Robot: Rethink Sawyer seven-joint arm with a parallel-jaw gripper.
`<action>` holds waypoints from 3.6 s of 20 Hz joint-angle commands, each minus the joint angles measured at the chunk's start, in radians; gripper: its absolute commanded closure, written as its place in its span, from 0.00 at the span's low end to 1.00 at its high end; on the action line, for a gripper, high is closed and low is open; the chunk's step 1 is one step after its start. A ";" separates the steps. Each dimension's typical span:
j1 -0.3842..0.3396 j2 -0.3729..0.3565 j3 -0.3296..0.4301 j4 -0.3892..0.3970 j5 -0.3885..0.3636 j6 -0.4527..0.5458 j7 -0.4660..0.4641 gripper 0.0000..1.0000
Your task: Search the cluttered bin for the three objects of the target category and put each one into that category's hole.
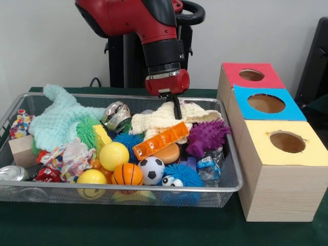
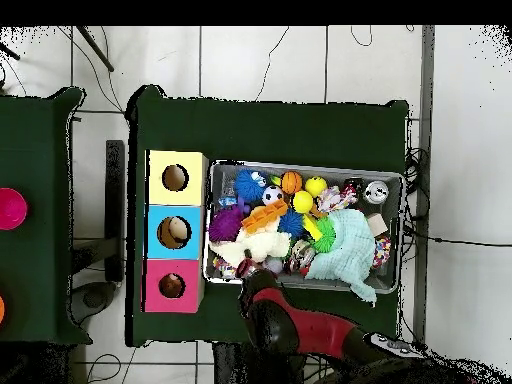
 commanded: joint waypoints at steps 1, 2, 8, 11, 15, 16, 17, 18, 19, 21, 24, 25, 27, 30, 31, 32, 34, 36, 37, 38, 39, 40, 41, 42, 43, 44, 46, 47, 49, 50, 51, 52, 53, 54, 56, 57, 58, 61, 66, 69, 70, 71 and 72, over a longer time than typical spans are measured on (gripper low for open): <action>0.035 0.041 -0.014 -0.177 -0.013 -0.235 0.132 1.00; 0.044 0.049 -0.024 -0.179 -0.005 -0.287 0.135 1.00; 0.123 0.020 -0.110 -0.139 0.104 -0.575 0.110 1.00; 0.174 -0.002 -0.163 -0.127 0.158 -0.747 0.056 1.00; 0.222 -0.001 -0.217 -0.137 0.205 -0.926 0.008 1.00; 0.230 0.001 -0.227 -0.138 0.216 -0.938 0.011 1.00; 0.238 0.004 -0.236 -0.138 0.228 -0.949 0.014 1.00; 0.244 0.001 -0.245 -0.139 0.232 -0.943 0.023 1.00; 0.247 0.006 -0.249 -0.141 0.241 -0.942 0.031 1.00; 0.253 0.007 -0.258 -0.140 0.249 -0.937 0.047 1.00; 0.254 0.017 -0.265 -0.125 0.297 -0.959 0.086 1.00; 0.255 0.020 -0.267 -0.118 0.318 -0.978 0.099 1.00; 0.251 0.025 -0.267 -0.091 0.381 -1.020 0.141 1.00; 0.256 0.031 -0.269 -0.058 0.466 -1.091 0.190 1.00; 0.260 0.040 -0.268 -0.047 0.503 -1.123 0.211 1.00; 0.262 0.046 -0.265 -0.034 0.541 -1.151 0.230 1.00; 0.268 0.053 -0.258 -0.009 0.612 -1.186 0.264 1.00; 0.274 0.049 -0.252 0.015 0.673 -1.192 0.287 1.00; 0.277 0.048 -0.249 0.025 0.699 -1.195 0.294 1.00; 0.281 0.045 -0.246 0.035 0.721 -1.196 0.300 1.00; 0.284 0.042 -0.243 0.046 0.743 -1.197 0.307 1.00; 0.285 0.043 -0.242 0.046 0.748 -1.188 0.307 1.00; 0.285 0.046 -0.240 0.047 0.756 -1.183 0.312 1.00; 0.285 0.045 -0.244 0.042 0.745 -1.166 0.306 1.00; 0.284 0.047 -0.245 0.039 0.741 -1.158 0.306 1.00; 0.283 0.046 -0.246 0.036 0.734 -1.147 0.306 1.00; 0.281 0.045 -0.250 0.026 0.711 -1.111 0.296 1.00; 0.280 0.046 -0.249 0.024 0.706 -1.100 0.295 1.00; 0.279 0.044 -0.251 0.024 0.697 -1.093 0.291 1.00; 0.278 0.043 -0.252 0.023 0.691 -1.090 0.289 1.00; 0.278 0.042 -0.253 0.022 0.684 -1.087 0.286 1.00; 0.277 0.040 -0.256 0.016 0.669 -1.081 0.279 1.00; 0.278 0.040 -0.264 0.006 0.648 -1.079 0.265 1.00; 0.275 0.044 -0.266 -0.003 0.632 -1.097 0.274 1.00; 0.280 0.042 -0.279 -0.020 0.609 -1.144 0.273 1.00; 0.287 0.036 -0.289 -0.026 0.604 -1.173 0.263 1.00; 0.284 0.036 -0.283 -0.023 0.613 -1.188 0.281 1.00; 0.284 0.051 -0.286 -0.042 0.597 -1.185 0.271 1.00; 0.288 0.064 -0.287 -0.057 0.589 -1.185 0.260 1.00; 0.286 0.052 -0.292 -0.054 0.575 -1.175 0.253 1.00; 0.285 0.051 -0.293 -0.054 0.570 -1.172 0.251 1.00; 0.284 0.049 -0.294 -0.055 0.565 -1.170 0.249 1.00; 0.283 0.052 -0.294 -0.059 0.560 -1.166 0.247 1.00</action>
